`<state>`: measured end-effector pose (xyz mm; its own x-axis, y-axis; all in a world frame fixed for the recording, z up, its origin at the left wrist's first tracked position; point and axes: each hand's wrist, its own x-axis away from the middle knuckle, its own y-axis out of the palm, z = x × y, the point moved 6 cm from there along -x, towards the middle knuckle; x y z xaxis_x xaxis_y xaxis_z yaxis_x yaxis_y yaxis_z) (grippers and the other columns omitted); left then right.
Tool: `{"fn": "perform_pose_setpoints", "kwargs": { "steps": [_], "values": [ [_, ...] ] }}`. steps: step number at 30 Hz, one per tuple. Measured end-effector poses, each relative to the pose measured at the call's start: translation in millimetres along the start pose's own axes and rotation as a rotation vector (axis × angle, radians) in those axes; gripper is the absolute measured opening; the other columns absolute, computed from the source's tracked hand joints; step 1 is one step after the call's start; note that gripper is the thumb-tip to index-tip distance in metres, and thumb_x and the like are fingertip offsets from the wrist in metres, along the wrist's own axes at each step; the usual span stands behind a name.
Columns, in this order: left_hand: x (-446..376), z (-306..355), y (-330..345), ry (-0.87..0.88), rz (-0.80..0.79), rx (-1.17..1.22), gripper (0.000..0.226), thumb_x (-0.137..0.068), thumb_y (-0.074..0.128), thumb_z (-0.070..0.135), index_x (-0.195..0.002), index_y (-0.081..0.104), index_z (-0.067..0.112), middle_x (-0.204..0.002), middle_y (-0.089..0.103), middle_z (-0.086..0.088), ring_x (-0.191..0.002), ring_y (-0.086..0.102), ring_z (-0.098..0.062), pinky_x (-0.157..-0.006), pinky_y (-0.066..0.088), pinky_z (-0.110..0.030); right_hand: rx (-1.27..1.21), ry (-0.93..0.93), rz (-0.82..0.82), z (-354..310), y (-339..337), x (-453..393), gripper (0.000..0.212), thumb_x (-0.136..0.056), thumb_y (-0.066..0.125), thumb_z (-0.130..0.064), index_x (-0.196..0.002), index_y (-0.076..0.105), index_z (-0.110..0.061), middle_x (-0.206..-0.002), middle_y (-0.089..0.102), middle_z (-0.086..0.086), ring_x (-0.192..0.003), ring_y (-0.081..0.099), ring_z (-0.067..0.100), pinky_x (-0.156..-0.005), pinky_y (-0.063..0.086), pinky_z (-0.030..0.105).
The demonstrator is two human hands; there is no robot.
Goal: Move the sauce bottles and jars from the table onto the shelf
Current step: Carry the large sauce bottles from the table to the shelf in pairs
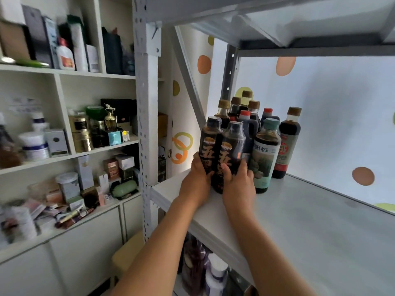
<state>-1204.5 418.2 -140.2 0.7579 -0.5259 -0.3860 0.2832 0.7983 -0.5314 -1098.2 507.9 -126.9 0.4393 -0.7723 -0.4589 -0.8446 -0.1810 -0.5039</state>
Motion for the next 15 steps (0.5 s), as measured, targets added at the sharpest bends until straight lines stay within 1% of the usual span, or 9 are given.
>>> {"fn": "perform_pose_setpoints", "kwargs": {
  "steps": [3,4,6,8,9,11,12,14,15],
  "values": [
    [-2,-2,4,0.009,0.002,-0.070,0.072,-0.099,0.046,0.033,-0.152,-0.001,0.022,-0.149,0.037,-0.010,-0.116,0.057,-0.030,-0.089,0.048,-0.042,-0.051,0.013,0.013,1,-2,2,0.060,-0.095,0.051,-0.052,-0.140,0.042,-0.014,-0.124,0.054,0.014,-0.112,0.055,0.033,-0.088,0.046,0.039],
    [-2,-2,5,0.016,0.005,-0.092,0.074,-0.099,0.045,0.034,-0.153,-0.004,0.020,-0.152,0.033,-0.011,-0.119,0.055,-0.031,-0.091,0.048,-0.043,-0.075,0.014,0.013,1,-3,3,0.058,-0.094,0.052,-0.052,-0.138,0.045,-0.014,-0.123,0.056,0.012,-0.110,0.056,0.032,-0.088,0.047,0.039],
    [-2,-2,6,0.031,0.016,-0.133,0.076,-0.100,0.043,0.035,-0.154,-0.008,0.015,-0.153,0.030,-0.014,-0.121,0.053,-0.032,-0.092,0.047,-0.043,-0.102,0.020,0.007,1,-5,4,0.055,-0.093,0.055,-0.051,-0.132,0.048,-0.012,-0.122,0.057,0.010,-0.110,0.057,0.030,-0.088,0.048,0.039],
    [-1,-1,4,0.039,0.037,-0.158,0.079,-0.101,0.044,0.035,-0.154,-0.009,0.012,-0.153,0.030,-0.017,-0.122,0.051,-0.034,-0.092,0.046,-0.043,-0.102,0.032,-0.017,3,-6,6,0.056,-0.092,0.059,-0.049,-0.130,0.047,-0.010,-0.126,0.055,0.010,-0.114,0.055,0.028,-0.091,0.046,0.038],
    [1,1,2,0.037,0.062,-0.161,0.082,-0.100,0.047,0.035,-0.153,-0.010,0.009,-0.154,0.029,-0.018,-0.125,0.049,-0.035,-0.094,0.046,-0.044,-0.103,0.035,-0.034,5,-6,9,0.060,-0.091,0.060,-0.050,-0.132,0.046,-0.009,-0.129,0.053,0.011,-0.117,0.053,0.028,-0.094,0.044,0.038],
    [6,4,-5,0.048,0.145,-0.202,0.090,-0.096,0.056,0.030,-0.153,-0.009,0.003,-0.155,0.024,-0.022,-0.131,0.043,-0.036,-0.097,0.046,-0.044,-0.096,0.033,-0.050,5,-10,17,0.069,-0.089,0.061,-0.053,-0.137,0.041,-0.006,-0.133,0.048,0.012,-0.124,0.047,0.028,-0.101,0.042,0.039],
    [9,6,-8,0.060,0.184,-0.260,0.092,-0.094,0.060,0.025,-0.152,-0.007,0.000,-0.154,0.024,-0.023,-0.132,0.041,-0.037,-0.097,0.047,-0.043,-0.072,0.039,-0.048,6,-14,21,0.070,-0.090,0.060,-0.052,-0.138,0.040,-0.005,-0.135,0.046,0.014,-0.126,0.045,0.030,-0.104,0.041,0.040],
    [22,10,-14,0.064,0.211,-0.377,0.092,-0.092,0.063,0.015,-0.152,-0.004,-0.002,-0.152,0.027,-0.024,-0.132,0.040,-0.036,-0.094,0.049,-0.040,0.032,0.066,-0.049,9,-24,34,0.063,-0.094,0.058,-0.041,-0.138,0.036,-0.002,-0.138,0.043,0.016,-0.128,0.043,0.032,-0.105,0.039,0.041],
    [31,10,-16,0.042,0.189,-0.411,0.090,-0.091,0.063,0.014,-0.152,-0.002,-0.002,-0.151,0.028,-0.022,-0.131,0.040,-0.035,-0.093,0.050,-0.039,0.107,0.071,-0.068,10,-29,41,0.058,-0.095,0.057,-0.034,-0.139,0.035,-0.002,-0.140,0.042,0.016,-0.128,0.042,0.033,-0.105,0.038,0.041]
  ]
}}
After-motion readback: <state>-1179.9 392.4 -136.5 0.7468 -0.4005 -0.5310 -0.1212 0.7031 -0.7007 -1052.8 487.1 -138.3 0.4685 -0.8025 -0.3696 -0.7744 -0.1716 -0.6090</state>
